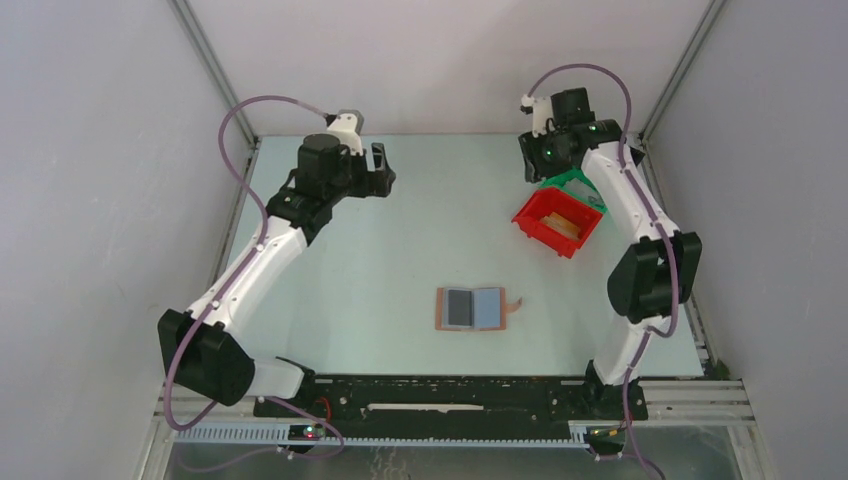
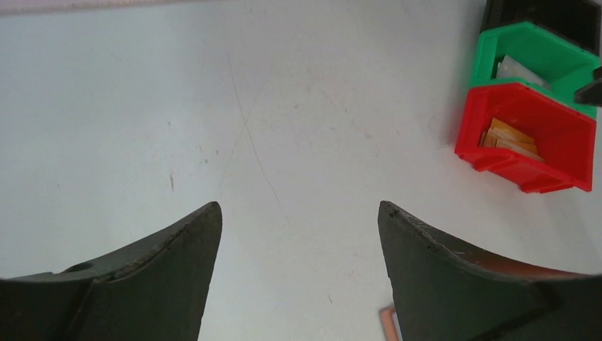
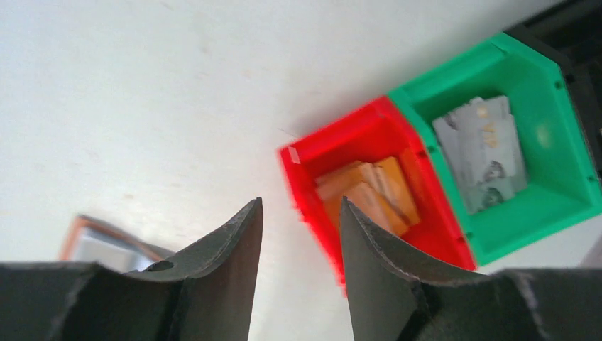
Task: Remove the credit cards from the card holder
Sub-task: Remove the credit card from the card holder.
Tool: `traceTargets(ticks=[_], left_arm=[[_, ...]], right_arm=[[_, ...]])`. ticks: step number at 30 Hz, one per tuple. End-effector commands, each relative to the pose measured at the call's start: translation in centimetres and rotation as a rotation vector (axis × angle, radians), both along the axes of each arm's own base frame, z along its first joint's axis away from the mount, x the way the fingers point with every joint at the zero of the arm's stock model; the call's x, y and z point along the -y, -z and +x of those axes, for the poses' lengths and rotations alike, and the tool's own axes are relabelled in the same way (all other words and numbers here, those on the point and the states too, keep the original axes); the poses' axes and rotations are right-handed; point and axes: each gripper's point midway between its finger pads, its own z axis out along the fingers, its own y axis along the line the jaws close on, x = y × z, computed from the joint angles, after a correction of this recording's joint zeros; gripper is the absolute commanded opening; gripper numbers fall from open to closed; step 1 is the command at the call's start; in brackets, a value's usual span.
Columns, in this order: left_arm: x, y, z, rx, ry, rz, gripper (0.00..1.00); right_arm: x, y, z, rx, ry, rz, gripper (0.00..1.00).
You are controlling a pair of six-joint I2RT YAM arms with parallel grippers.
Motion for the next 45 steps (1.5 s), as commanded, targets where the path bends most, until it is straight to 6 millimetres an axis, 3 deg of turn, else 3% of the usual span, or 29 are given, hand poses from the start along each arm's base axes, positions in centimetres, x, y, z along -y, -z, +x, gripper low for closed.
traceTargets(ticks=[1, 7, 12, 14, 18, 25, 36, 40, 45], left_arm=[[-0.5, -0.1, -0.5, -0.076, -0.063, -0.061, 0.86], [-0.6, 3.8, -3.5, -0.252, -0.115, -0.099, 0.87], [-0.5, 10.3, -7.1, -0.428, -0.193, -0.132, 0.86], [0.9, 11.9, -8.7, -0.452, -0.146, -0.118, 0.85], [4.9, 14.1, -12.4, -0.529, 0.007, -0.096, 0.8], [9.8, 16.2, -16.5, -0.664, 0.143, -0.287, 0.78], [13.8, 18.9, -19.6, -0.748, 0.273, -0.318, 0.73], [14.7, 19.3, -20.0, -0.772, 0.305, -0.321, 0.7], [15.7, 19.5, -20.1, -0.797, 0.33, -0.352, 0.68]], right_arm=[[-4.7, -3.9, -2.6, 0.042, 0.133, 0.177, 0.52], [-10.1, -1.9, -8.8, -0.021, 0.246, 0.481, 0.49], [-12.7, 3.7, -13.8, -0.059, 0.13, 0.269, 0.53], [-13.3, 5.7, -15.0, -0.068, 0.162, 0.241, 0.56], [-15.1, 8.7, -17.6, -0.245, 0.219, 0.419, 0.52], [-16.1, 12.4, -21.4, -0.317, 0.318, 0.619, 0.43], [-16.0, 12.8, -22.6, -0.271, 0.34, 0.665, 0.31], [-16.2, 12.4, -22.0, -0.238, 0.353, 0.691, 0.28], [-15.8, 13.5, -21.8, -0.257, 0.375, 0.668, 0.28]])
